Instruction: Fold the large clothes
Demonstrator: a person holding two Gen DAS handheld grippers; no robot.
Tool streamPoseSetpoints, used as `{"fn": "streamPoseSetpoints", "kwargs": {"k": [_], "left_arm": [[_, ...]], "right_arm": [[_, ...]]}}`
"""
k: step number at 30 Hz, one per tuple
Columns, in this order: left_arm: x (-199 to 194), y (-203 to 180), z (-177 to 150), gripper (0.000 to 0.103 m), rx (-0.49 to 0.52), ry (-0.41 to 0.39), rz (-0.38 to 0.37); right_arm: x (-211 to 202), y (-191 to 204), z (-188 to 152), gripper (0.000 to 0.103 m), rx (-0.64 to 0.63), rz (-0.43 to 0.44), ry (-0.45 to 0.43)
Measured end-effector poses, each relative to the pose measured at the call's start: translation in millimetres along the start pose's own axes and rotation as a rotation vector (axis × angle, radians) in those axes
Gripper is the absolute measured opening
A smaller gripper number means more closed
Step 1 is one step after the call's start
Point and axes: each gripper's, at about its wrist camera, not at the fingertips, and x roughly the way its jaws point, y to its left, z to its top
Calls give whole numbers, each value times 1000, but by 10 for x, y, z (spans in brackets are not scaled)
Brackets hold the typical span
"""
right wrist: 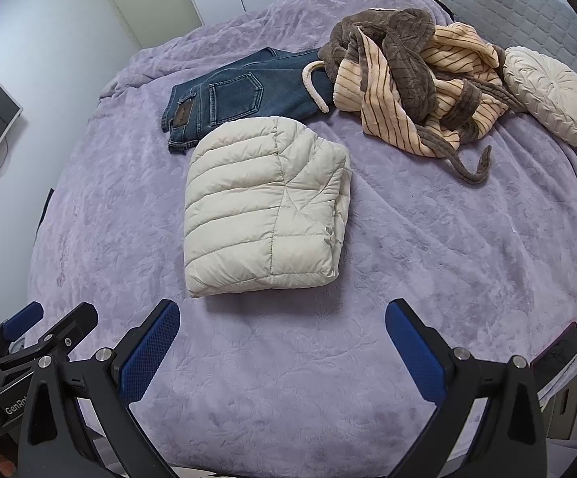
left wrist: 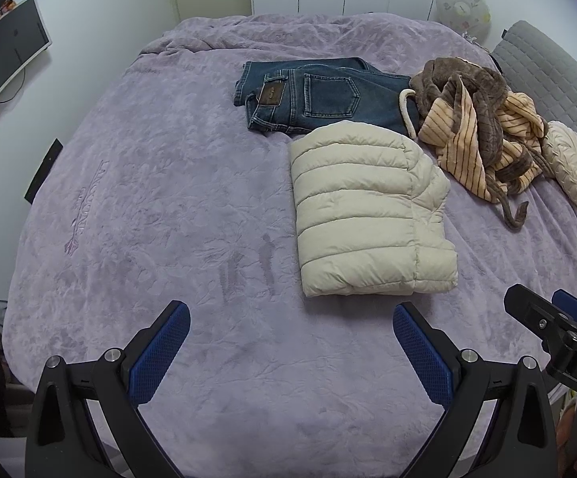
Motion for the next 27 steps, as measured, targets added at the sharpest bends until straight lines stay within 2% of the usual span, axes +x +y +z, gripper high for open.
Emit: {"fn": "streamPoseSetpoints", "kwargs": {"k": [27], "left_arm": [[10,47,26,102,-11,1,7]], "right_arm": [[-21,78,55,103,-23,-32,-1]]}}
